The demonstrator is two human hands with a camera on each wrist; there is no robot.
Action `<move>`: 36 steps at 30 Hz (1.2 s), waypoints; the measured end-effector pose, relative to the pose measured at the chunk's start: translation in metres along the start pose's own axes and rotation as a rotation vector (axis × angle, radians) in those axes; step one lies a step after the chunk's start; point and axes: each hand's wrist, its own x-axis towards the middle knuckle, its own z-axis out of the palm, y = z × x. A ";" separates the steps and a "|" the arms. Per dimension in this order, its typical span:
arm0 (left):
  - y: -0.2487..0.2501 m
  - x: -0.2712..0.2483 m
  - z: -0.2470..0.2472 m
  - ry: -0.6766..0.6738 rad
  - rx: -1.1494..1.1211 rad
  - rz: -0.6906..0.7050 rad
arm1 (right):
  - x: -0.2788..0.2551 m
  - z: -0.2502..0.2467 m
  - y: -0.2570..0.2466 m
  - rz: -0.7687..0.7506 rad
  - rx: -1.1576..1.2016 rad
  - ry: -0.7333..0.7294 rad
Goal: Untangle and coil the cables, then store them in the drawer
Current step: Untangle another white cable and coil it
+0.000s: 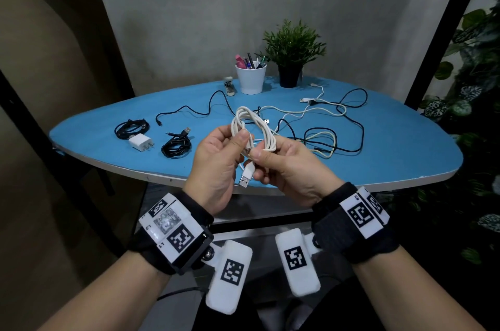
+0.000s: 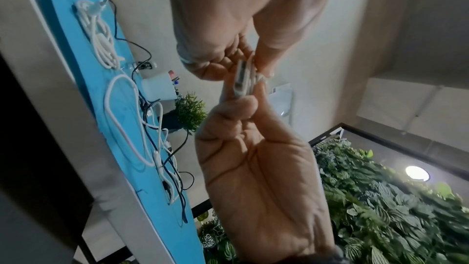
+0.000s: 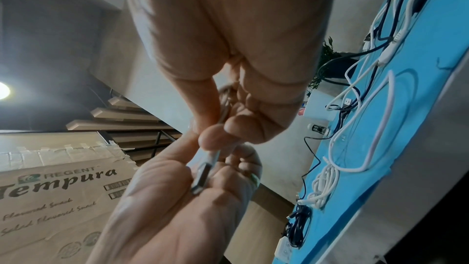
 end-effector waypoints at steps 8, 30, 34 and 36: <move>0.000 0.006 -0.007 -0.011 0.203 0.040 | 0.002 0.000 0.001 0.025 -0.085 0.011; 0.005 0.006 -0.024 -0.327 -0.057 -0.263 | 0.007 -0.016 -0.007 -0.042 0.022 0.089; 0.009 0.008 -0.021 -0.267 0.083 -0.221 | 0.007 -0.022 -0.007 -0.071 -0.042 0.113; 0.014 0.011 -0.022 -0.250 0.121 -0.231 | 0.006 -0.023 -0.007 -0.090 -0.137 0.111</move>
